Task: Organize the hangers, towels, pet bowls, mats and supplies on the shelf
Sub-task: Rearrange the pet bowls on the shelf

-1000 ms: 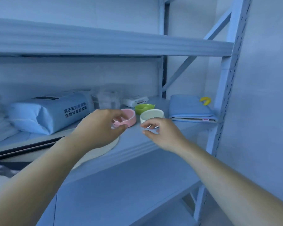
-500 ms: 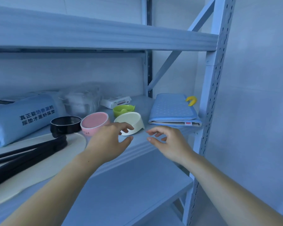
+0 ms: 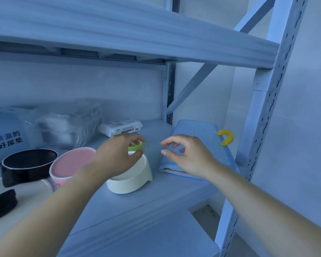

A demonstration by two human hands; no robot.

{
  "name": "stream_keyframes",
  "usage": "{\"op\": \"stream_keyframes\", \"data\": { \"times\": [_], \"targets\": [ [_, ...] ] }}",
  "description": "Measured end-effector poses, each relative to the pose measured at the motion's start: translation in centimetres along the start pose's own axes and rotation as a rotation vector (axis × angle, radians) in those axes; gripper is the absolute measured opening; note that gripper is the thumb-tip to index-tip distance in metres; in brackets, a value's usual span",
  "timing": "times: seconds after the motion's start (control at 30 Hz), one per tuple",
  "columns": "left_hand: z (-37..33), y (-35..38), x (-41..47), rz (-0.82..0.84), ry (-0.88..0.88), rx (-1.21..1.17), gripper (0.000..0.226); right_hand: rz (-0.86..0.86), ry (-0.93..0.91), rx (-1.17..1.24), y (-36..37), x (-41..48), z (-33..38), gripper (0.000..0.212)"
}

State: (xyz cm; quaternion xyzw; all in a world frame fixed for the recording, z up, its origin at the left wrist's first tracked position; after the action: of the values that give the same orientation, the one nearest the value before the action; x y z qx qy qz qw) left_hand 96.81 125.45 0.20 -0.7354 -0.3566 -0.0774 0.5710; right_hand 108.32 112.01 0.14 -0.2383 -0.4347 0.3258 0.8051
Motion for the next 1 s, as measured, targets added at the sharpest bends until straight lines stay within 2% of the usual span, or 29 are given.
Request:
{"op": "stream_keyframes", "data": {
  "times": [0.17, 0.3, 0.47, 0.6, 0.73, 0.83, 1.0],
  "targets": [
    [1.7, 1.8, 2.2, 0.011, -0.051, 0.015, 0.022, 0.094, -0.080, -0.012, 1.6, 3.6, -1.5, 0.022],
    [1.5, 3.7, 3.4, 0.047, -0.055, 0.041, 0.021, 0.158, -0.083, -0.134, 2.1, 5.1, -4.9, 0.031],
    [-1.2, 6.6, 5.6, 0.100, -0.013, 0.084, 0.024, 0.341, 0.093, -0.273, 1.2, 5.2, -12.1, 0.042],
    [-4.4, 9.3, 7.2, 0.103, 0.031, 0.050, 0.024, 0.406, 0.188, -0.312, -0.3, 5.8, -16.7, 0.054],
    [-6.6, 12.9, 8.1, 0.164, 0.051, 0.052, 0.025, 0.571, 0.341, -0.485, 0.4, 4.5, -20.7, 0.069],
    [-6.3, 14.0, 8.9, 0.161, 0.009, 0.051, 0.024, 0.634, 0.310, -0.562, 1.3, 3.9, -21.4, 0.068],
    [-5.3, 15.6, 9.8, 0.176, -0.064, 0.050, 0.023, 0.677, 0.221, -0.547, 1.2, 3.4, -21.4, 0.067]
  ]
}}
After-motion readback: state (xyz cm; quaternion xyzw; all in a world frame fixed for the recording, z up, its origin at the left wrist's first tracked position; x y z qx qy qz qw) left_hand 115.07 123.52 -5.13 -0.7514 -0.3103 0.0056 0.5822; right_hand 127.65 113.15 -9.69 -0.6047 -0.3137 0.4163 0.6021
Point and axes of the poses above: each hand's wrist, its own x-axis towards the middle knuckle, its own y-axis out of the palm, z = x × y, the point moved 7 cm from there along x, towards the middle knuckle, and after that the axes turned 3 degrees about -z, right-handed, at the moved point
